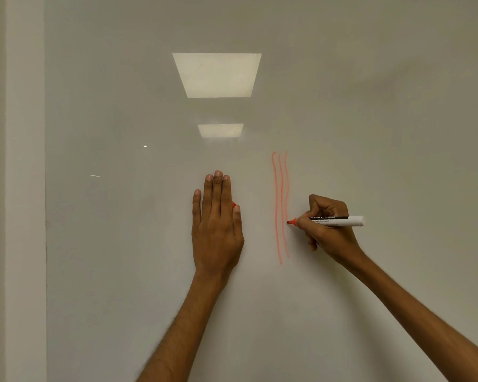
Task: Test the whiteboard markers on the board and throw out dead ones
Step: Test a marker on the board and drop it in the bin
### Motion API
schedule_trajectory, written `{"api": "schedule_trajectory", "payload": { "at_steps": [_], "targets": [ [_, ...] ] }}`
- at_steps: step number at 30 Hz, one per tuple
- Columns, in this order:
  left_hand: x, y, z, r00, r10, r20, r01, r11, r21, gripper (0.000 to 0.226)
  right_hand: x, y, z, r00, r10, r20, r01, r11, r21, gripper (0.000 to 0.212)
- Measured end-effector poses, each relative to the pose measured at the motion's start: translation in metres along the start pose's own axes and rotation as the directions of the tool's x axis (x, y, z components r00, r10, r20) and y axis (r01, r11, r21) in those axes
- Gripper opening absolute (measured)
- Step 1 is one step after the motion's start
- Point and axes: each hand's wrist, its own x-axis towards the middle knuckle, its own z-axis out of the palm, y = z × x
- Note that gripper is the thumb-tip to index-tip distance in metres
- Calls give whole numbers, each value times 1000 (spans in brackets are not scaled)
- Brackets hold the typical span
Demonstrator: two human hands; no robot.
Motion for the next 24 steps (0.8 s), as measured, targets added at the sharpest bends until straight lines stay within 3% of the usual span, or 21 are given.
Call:
{"api": "schedule_trajectory", "payload": {
  "at_steps": [17, 24],
  "targets": [
    [-2, -3, 4, 1000, 29, -2, -29, 1000, 8, 53, -25, 16, -4, 996, 71, 48, -67, 995, -74, 37],
    [-6, 0, 7, 999, 13, -36, -17, 993, -114, 50, -29, 20, -4, 993, 85, 87, -76, 991, -107, 42]
  ]
}}
